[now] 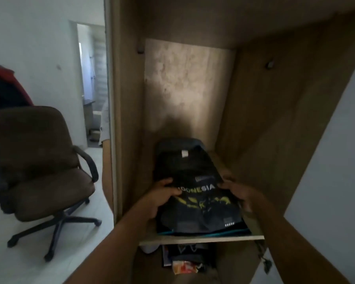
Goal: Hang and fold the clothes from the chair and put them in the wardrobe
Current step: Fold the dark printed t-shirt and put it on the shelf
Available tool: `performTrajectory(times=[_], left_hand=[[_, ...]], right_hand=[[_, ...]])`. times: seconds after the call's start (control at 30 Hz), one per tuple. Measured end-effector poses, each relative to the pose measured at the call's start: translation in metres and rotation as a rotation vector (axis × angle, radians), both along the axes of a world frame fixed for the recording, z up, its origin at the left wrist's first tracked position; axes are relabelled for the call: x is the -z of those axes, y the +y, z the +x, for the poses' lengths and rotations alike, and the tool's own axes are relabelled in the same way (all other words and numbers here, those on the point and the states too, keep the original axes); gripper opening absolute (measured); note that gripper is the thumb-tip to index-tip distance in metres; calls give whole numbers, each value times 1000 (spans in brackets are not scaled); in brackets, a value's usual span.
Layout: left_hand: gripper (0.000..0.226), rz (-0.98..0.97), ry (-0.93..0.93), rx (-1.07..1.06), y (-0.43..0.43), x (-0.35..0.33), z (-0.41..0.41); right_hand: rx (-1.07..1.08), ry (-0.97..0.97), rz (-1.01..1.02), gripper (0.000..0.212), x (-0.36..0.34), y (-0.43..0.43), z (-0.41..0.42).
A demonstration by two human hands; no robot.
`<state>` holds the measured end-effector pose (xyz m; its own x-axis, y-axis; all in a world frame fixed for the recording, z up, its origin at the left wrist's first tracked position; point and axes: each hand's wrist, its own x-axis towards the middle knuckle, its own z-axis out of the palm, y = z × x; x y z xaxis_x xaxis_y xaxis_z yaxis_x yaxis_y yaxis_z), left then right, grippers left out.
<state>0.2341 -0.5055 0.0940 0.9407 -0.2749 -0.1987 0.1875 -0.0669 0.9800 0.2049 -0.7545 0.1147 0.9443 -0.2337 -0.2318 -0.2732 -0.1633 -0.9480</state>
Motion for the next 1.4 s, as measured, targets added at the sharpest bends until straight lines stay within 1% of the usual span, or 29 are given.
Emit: performTrajectory(times=[0.03, 0.07, 0.13, 0.17, 0.23, 0.27, 0.33, 0.4, 0.5, 0.57, 0.63, 0.67, 0.73, 0.83, 0.93, 1.0, 1.1, 1.17, 1.23, 1.3, 1.37, 1.4], left_hand=[[59, 10, 19, -23, 0, 15, -3], [53, 9, 26, -50, 2, 24, -5], [43, 9, 22, -54, 7, 30, -10], [42, 38, 11, -33, 8, 31, -12], [48, 111, -27, -6, 3, 28, -14], [52, 127, -50, -15, 1, 27, -14], [60, 112, -89, -60, 0, 26, -12], [66, 152, -120, -87, 1, 27, -12], [69, 268, -86, -47, 6, 38, -15], [69, 282, -77, -60, 10, 44, -18], [68, 291, -107, -87, 12, 48, -23], [66, 279, -126, -125, 13, 51, -26], [54, 279, -193, -206, 14, 58, -36], [34, 369, -322, -251, 15, 65, -54], [30, 343, -400, -268, 16, 64, -68], [33, 322, -432, -264, 17, 64, -74], [42, 357, -393, -196, 21, 59, -80], [46, 424, -358, -146, 22, 56, -81], [47, 446, -327, -142, 23, 52, -80], [49, 375, -302, -152, 21, 49, -81], [51, 258, -240, -177, 18, 48, -82], [52, 238, -213, -187, 17, 47, -84]], right_hand=[[7, 19, 1, 38, 21, -7, -1], [11, -9, -6, 43, 36, -16, -3], [-7, -96, 13, 56, 51, -24, -9], [-36, -117, -4, 61, 53, -25, -10], [-133, -156, -115, 65, 53, -25, -10], [-164, -195, -154, 61, 53, -24, -9], [-140, -280, -112, 49, 50, -26, -8], [-97, -312, -70, 45, 52, -33, -12], [-129, -281, -94, 53, 70, -35, -25], [-96, -284, -43, 58, 75, -36, -33], [-51, -301, 21, 59, 70, -39, -41], [-21, -312, 16, 59, 70, -42, -45], [-9, -351, -14, 54, 75, -46, -57], [-105, -390, -7, 50, 84, -43, -73], [-218, -379, 50, 60, 84, -44, -79], [-296, -352, 21, 67, 82, -44, -79], [-366, -291, -4, 65, 78, -45, -80], [-356, -323, -37, 59, 75, -46, -82], [-307, -387, -14, 54, 74, -47, -82], [-270, -410, 85, 53, 73, -47, -81], [-268, -367, 151, 56, 73, -46, -80], [-286, -327, 163, 57, 72, -45, -80]])
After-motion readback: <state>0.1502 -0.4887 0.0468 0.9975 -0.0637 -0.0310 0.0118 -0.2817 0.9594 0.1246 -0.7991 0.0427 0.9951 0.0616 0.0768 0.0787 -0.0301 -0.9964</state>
